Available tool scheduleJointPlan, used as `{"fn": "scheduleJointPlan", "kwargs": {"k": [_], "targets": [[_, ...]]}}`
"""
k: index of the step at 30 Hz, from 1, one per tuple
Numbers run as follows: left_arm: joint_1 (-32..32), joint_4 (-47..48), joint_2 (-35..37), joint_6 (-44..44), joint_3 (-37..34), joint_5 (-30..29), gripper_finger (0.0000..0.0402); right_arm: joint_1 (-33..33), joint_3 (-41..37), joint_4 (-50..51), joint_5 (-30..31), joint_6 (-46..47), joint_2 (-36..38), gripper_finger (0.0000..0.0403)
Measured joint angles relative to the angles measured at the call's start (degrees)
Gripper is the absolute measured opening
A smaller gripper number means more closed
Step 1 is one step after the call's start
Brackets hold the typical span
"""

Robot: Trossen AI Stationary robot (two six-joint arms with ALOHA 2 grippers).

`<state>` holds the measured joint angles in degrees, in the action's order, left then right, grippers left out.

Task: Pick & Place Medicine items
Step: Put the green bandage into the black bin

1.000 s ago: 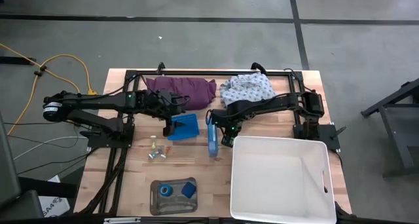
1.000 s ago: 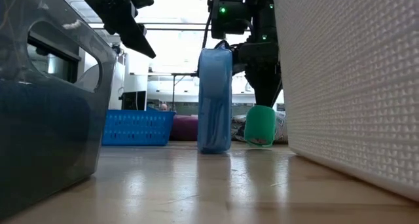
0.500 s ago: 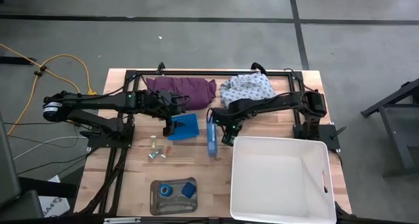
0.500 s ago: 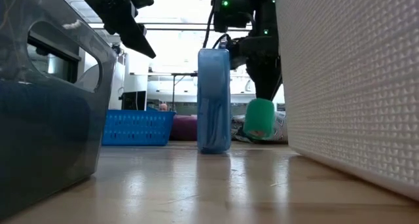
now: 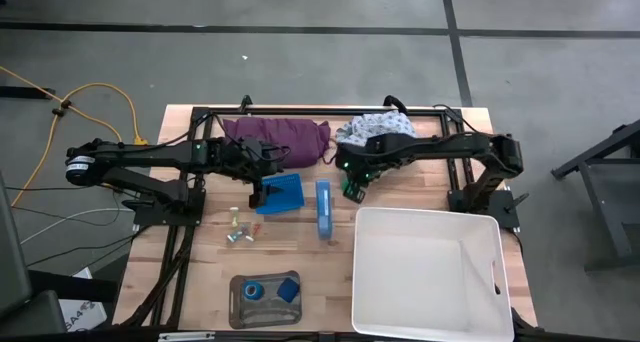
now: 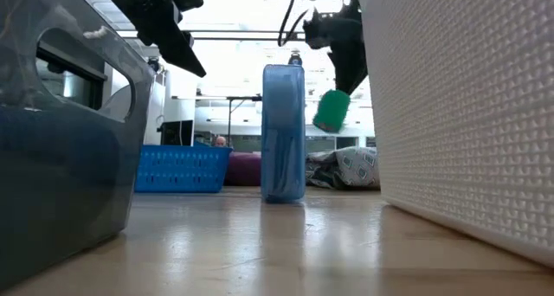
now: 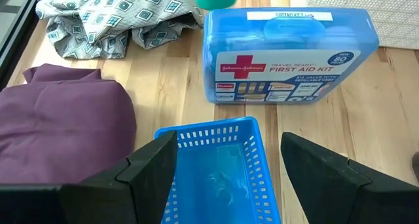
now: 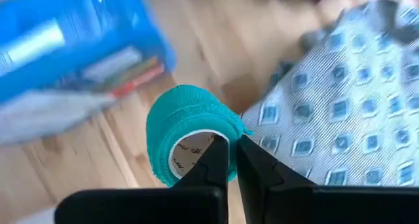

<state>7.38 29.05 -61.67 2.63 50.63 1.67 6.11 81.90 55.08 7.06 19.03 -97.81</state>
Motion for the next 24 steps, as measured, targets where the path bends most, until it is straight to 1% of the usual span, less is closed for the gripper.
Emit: {"fn": "scheduleJointPlan", "kwargs": {"k": [7,19,21,24], "targets": [[0.0,0.0,0.0,0.0,0.0,0.0,0.0266,0.5,-0.1,-4.0,2.3,-1.7,3.2,0.0006],[0.0,0.0,0.0,0.0,0.0,0.0,0.0266,0.2,0.0,-15.0,1.6,-6.7,5.6,0.0005],[0.0,0.0,0.0,0.0,0.0,0.0,0.0266,0.2,-0.1,-15.7,0.7,-7.3,6.2,0.0005],[0.0,0.0,0.0,0.0,0.0,0.0,0.0266,-0.8,-0.1,-19.6,-0.3,-7.7,6.4,0.0006]]}}
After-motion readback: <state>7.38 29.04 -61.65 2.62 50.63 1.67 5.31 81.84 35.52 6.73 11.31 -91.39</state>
